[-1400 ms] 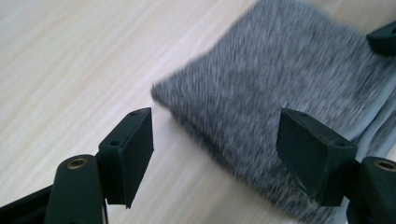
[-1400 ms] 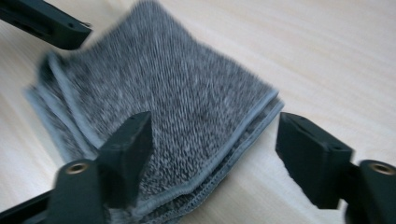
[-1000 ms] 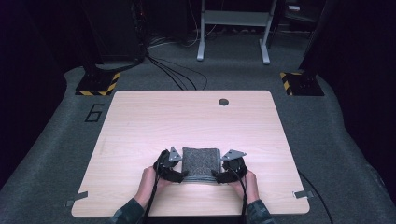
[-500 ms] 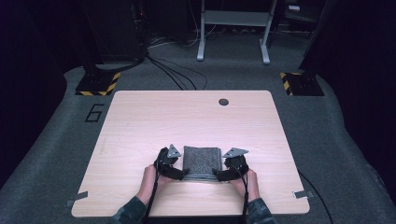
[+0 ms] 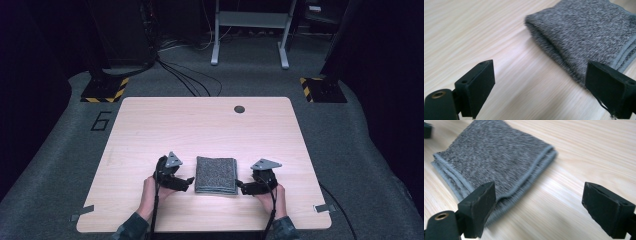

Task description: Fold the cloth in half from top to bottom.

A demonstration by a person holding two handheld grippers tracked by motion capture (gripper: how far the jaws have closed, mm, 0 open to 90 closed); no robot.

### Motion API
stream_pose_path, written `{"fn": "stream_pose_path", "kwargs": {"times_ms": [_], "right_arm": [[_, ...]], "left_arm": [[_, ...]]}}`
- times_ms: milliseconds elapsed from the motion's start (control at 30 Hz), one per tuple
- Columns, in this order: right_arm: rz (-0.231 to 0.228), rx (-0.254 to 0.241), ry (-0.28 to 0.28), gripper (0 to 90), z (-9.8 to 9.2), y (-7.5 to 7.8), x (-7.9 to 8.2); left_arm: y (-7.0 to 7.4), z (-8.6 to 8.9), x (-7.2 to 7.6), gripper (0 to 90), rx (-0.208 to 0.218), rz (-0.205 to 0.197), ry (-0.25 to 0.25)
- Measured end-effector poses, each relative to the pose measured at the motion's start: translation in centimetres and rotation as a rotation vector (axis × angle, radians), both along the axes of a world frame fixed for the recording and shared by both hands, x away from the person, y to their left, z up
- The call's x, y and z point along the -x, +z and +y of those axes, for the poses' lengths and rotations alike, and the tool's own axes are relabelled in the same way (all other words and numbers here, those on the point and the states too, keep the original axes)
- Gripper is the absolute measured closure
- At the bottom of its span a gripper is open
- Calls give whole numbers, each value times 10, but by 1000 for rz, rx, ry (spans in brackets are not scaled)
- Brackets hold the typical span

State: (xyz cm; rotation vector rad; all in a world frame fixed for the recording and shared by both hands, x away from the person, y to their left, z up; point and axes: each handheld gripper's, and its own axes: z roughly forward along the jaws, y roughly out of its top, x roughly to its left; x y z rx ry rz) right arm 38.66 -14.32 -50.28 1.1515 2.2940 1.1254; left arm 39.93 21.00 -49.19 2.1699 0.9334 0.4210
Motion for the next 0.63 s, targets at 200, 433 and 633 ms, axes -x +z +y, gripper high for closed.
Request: {"fn": "stream_pose_path", "kwargs": {"times_ms": [200,433,633], "right_arm": [[-14,7,-115,120,-42,-2,12],[7,58,-263,110,-90,-23,19],[-10,84,-320,88,-101,-25,15]], "left_arm": [[-3,39,9,74,-5,-12,96],[-24,89,16,58,-26,30,232],[-36,102,15,28,-23,37,282]]}}
